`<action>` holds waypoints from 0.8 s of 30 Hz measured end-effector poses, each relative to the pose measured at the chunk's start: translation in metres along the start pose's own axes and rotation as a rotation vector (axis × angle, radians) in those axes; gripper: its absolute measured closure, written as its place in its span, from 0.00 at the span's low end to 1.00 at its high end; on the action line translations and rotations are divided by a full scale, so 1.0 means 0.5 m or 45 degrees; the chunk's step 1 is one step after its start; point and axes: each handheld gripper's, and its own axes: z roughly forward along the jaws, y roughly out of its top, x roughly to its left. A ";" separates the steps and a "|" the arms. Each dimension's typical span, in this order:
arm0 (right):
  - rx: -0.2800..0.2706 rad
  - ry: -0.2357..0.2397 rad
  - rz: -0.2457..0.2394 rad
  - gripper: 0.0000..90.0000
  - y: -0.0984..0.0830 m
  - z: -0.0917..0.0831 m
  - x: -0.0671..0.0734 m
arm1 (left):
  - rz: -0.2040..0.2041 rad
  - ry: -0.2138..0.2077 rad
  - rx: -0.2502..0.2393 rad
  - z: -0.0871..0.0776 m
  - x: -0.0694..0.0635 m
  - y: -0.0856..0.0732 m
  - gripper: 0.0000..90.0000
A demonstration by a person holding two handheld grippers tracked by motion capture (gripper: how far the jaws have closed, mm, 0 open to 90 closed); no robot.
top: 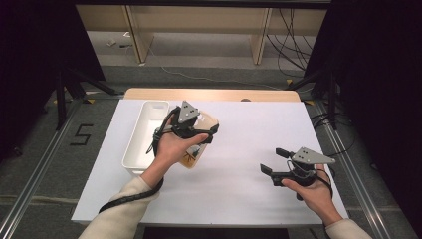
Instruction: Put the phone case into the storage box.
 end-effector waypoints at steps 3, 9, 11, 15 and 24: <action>0.002 0.000 -0.002 0.18 0.000 0.000 0.001 | -0.007 0.008 -0.010 -0.007 0.005 0.002 0.13; 0.004 0.003 -0.003 0.18 0.000 0.001 0.001 | -0.015 0.015 -0.035 -0.018 0.012 0.012 0.13; 0.001 0.008 -0.003 0.18 0.000 0.001 0.001 | -0.018 0.018 -0.039 -0.020 0.014 0.012 0.13; -0.009 0.012 0.000 0.18 0.000 0.001 0.002 | -0.027 0.024 -0.038 -0.024 0.022 0.011 0.13; -0.011 0.012 -0.001 0.18 0.000 0.001 0.002 | -0.041 0.061 -0.063 -0.037 0.040 0.018 0.13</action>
